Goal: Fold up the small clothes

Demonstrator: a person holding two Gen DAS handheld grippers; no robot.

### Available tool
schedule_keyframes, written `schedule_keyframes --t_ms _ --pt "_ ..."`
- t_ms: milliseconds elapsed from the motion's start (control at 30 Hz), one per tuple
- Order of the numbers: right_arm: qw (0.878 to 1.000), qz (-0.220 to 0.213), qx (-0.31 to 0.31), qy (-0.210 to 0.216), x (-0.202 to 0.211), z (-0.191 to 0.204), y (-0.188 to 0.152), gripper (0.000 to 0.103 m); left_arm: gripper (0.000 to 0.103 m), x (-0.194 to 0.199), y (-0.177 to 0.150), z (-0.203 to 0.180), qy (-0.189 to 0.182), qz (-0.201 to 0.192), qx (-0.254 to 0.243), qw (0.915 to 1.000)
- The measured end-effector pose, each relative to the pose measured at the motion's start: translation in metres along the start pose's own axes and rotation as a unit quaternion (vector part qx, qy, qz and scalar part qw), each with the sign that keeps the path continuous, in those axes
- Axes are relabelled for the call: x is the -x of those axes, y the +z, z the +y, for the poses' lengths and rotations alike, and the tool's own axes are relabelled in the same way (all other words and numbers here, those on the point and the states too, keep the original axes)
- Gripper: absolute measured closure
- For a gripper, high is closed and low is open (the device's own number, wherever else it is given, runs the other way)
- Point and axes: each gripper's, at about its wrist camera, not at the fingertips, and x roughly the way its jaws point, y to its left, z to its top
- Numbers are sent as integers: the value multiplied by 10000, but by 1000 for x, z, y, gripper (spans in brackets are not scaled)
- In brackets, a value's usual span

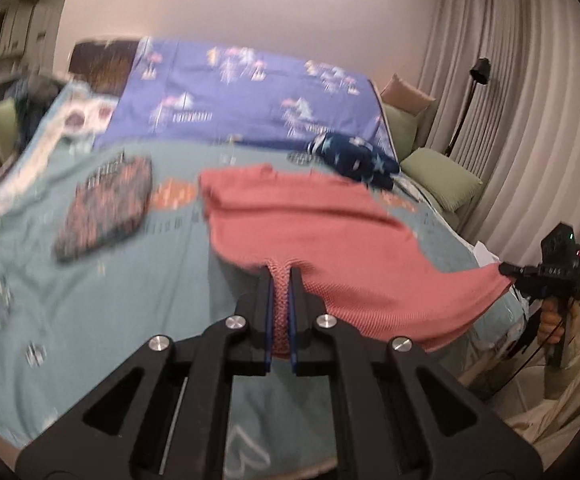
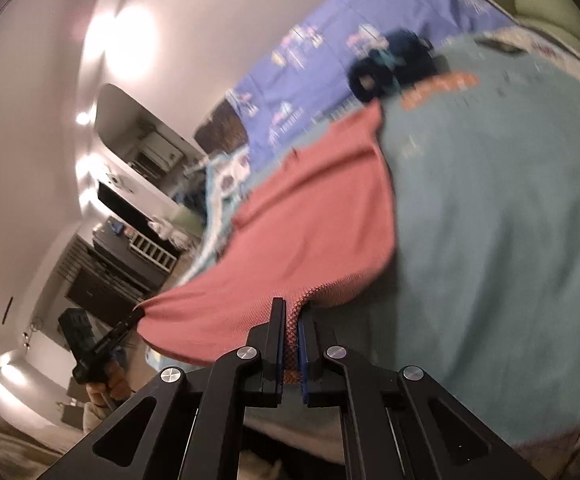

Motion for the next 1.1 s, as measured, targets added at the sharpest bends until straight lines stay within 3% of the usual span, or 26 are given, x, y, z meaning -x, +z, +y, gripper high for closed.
schedule_keyframes --t_ms 167,567,833,1100 --pt "9986 -346 405 -31 -5 25 48 99 96 -13 40 -7 116 -284 -246 9992" --pt "9894 -1067 838 -525 -49 56 161 99 96 -80 143 0 608 -435 -27 9972" --pt "9850 -1149 740 -1057 -108 35 224 99 96 -161 181 20 933 -212 299 9950" --pt "9823 -781 455 -1639 -198 -15 266 99 96 -260 187 44 1537 139 511 9867"
